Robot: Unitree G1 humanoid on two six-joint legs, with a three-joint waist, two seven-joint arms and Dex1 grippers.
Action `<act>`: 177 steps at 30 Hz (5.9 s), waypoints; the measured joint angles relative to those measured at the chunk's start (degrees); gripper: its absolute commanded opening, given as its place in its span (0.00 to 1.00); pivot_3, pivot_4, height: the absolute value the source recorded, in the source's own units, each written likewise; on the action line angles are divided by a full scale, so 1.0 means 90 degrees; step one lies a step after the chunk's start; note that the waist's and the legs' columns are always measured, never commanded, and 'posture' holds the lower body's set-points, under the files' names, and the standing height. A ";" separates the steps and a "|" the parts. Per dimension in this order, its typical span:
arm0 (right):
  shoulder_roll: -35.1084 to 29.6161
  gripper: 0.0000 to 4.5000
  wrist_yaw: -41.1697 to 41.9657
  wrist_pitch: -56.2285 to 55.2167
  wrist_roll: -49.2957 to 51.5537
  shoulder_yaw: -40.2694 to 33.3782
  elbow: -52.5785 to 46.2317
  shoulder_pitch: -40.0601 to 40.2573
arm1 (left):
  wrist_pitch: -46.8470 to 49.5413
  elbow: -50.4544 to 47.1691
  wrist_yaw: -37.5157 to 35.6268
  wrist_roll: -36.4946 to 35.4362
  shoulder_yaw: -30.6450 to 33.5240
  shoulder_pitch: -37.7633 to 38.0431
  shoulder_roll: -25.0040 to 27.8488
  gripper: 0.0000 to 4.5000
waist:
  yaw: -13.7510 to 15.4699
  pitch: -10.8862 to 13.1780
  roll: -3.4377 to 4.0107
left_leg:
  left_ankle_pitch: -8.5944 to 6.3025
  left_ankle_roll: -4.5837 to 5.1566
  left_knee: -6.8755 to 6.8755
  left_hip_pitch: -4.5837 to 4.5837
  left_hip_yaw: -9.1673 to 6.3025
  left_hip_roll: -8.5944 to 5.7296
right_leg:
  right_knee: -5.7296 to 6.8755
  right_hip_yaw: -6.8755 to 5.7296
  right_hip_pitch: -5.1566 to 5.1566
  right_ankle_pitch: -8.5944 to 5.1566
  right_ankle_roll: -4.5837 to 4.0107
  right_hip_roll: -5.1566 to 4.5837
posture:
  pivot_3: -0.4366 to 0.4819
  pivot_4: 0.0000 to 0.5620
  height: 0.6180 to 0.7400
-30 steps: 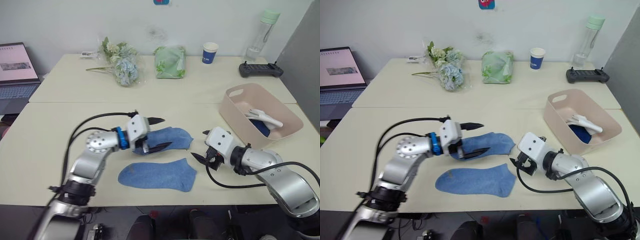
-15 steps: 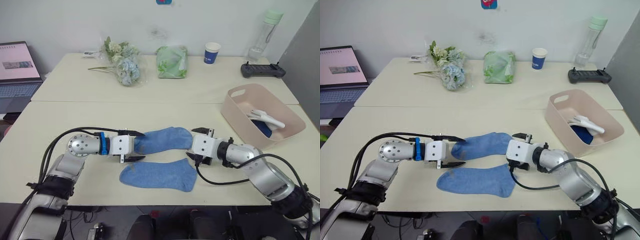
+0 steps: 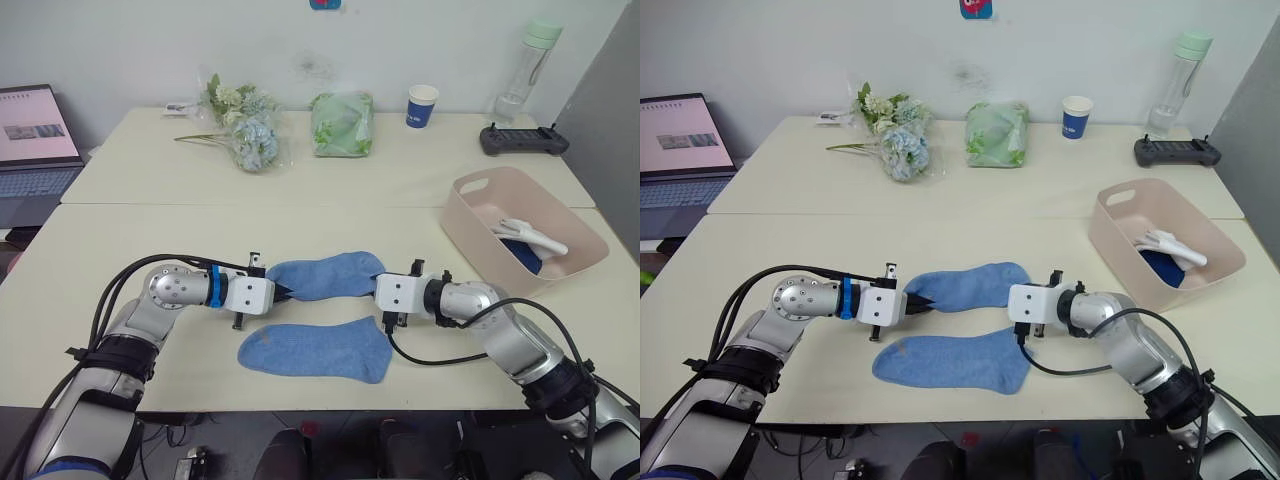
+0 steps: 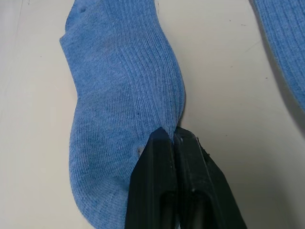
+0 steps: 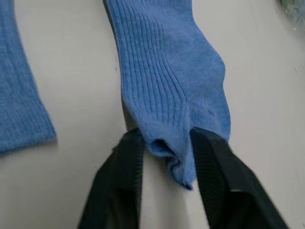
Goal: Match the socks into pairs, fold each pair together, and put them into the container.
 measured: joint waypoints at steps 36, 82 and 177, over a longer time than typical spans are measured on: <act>0.0578 0.01 0.0675 0.4028 0.2800 -0.0848 0.0852 -0.1715 | 0.6647 0.0639 -0.2508 -0.1815 -0.0463 -0.2334 -0.0249 0.00 | -0.0031 0.0005 0.0002 | 0.0001 0.0000 0.0009 -0.0015 -0.0001 -0.0005 | 0.0009 -0.0006 -0.0016 -0.0001 0.0001 0.0008 | 0.48 0.27 1.00; 0.2503 0.30 -0.1944 0.3531 0.2192 -0.2104 0.0631 -0.0012 | 0.6227 0.1561 0.0721 -0.1180 0.1434 -0.1688 -0.1218 0.01 | -0.0138 -0.0006 -0.0003 | 0.0004 -0.0006 0.0016 -0.0019 0.0017 -0.0002 | 0.0076 0.0022 -0.0058 -0.0001 0.0002 -0.0017 | 0.48 0.27 1.00; 0.0226 0.01 -0.1206 0.3875 0.4075 -0.0785 -0.3447 0.2604 | 0.7896 -0.5854 0.0811 -0.3608 0.1210 0.3544 0.0816 0.00 | -0.0015 -0.0009 0.0011 | -0.0001 0.0002 -0.0063 0.0098 -0.0012 0.0017 | -0.0032 0.0022 0.0087 -0.0008 -0.0001 -0.0016 | 0.48 0.27 1.00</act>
